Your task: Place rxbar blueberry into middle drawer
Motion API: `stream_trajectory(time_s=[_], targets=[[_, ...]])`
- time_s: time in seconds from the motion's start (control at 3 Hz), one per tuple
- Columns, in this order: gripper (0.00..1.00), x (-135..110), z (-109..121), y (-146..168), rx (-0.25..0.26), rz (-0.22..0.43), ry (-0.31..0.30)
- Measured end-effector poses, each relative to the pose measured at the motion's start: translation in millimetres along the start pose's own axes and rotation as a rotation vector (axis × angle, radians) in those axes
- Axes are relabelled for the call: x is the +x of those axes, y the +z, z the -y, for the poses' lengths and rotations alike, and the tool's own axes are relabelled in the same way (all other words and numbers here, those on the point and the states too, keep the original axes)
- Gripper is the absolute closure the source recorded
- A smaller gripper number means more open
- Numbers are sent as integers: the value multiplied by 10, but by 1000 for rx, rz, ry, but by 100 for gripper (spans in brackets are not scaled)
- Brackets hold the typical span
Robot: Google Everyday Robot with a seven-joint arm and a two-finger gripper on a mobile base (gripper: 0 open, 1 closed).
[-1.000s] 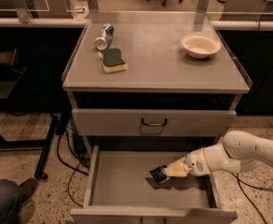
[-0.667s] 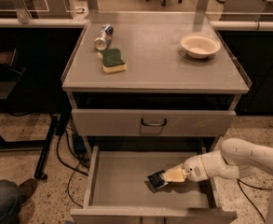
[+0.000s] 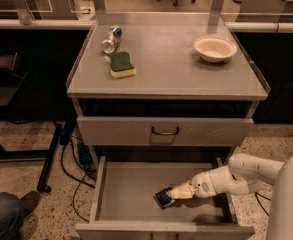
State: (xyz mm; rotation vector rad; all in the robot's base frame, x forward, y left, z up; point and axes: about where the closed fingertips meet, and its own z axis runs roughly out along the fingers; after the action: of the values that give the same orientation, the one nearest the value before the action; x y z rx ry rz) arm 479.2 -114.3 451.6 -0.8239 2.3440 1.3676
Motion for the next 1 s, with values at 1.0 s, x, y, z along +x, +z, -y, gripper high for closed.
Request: stream_trajectory(time_s=[1.0], targets=[[100, -312, 212, 216, -26, 100, 4]])
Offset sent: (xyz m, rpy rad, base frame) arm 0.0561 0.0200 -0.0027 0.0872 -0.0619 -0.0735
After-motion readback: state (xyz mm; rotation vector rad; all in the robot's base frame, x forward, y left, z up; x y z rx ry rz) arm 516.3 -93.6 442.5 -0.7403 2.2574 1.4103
